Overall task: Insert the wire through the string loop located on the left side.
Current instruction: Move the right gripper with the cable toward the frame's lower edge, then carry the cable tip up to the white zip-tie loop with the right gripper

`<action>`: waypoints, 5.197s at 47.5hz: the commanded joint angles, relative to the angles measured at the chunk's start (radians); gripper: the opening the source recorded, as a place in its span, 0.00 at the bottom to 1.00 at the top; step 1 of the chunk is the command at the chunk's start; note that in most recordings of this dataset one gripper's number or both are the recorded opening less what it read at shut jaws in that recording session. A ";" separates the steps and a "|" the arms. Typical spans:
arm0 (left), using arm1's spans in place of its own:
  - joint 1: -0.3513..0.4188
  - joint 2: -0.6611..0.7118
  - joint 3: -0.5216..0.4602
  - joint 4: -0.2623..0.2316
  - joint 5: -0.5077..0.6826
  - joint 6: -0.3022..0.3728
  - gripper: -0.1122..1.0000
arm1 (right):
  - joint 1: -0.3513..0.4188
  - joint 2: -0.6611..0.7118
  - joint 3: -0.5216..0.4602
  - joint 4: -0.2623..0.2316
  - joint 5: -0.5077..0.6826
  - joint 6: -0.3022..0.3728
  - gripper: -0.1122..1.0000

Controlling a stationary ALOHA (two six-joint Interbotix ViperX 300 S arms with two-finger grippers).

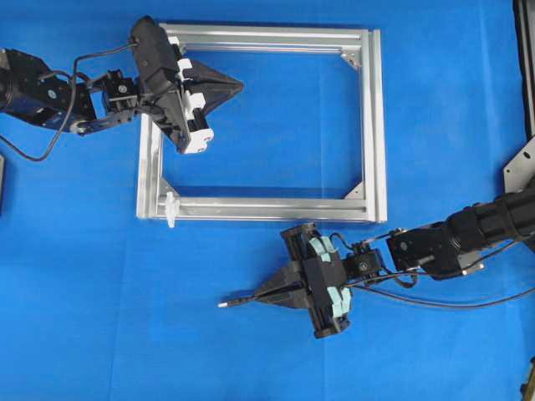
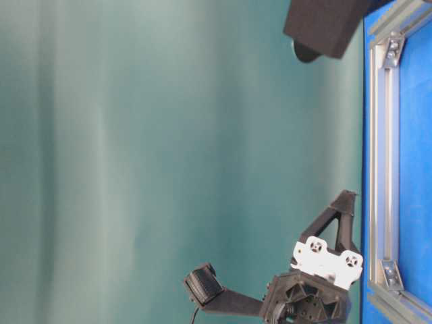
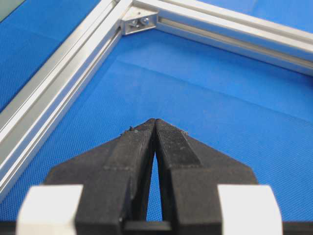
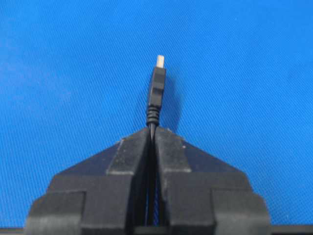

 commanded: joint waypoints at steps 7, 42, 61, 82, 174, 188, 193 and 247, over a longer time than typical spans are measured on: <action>0.000 -0.032 -0.006 0.002 0.003 0.000 0.10 | 0.006 -0.034 -0.008 -0.003 -0.014 -0.002 0.09; 0.000 -0.031 -0.006 0.002 0.005 -0.003 0.10 | 0.003 -0.308 -0.006 -0.005 0.276 -0.002 0.09; 0.000 -0.032 -0.006 0.002 0.005 -0.005 0.10 | 0.002 -0.308 -0.005 -0.003 0.281 -0.002 0.09; -0.002 -0.032 -0.006 0.002 0.005 -0.005 0.10 | 0.003 -0.308 -0.005 -0.005 0.281 -0.002 0.09; -0.009 -0.032 -0.006 0.002 0.005 -0.005 0.10 | -0.225 -0.319 0.083 -0.003 0.207 -0.020 0.09; -0.009 -0.032 -0.006 0.002 0.005 -0.005 0.10 | -0.233 -0.239 -0.021 -0.003 0.213 -0.020 0.09; -0.009 -0.032 -0.006 0.002 0.005 -0.005 0.10 | -0.241 -0.230 -0.038 -0.003 0.213 -0.020 0.09; -0.011 -0.032 -0.008 0.002 0.005 -0.005 0.10 | -0.244 -0.152 -0.130 -0.003 0.239 -0.020 0.09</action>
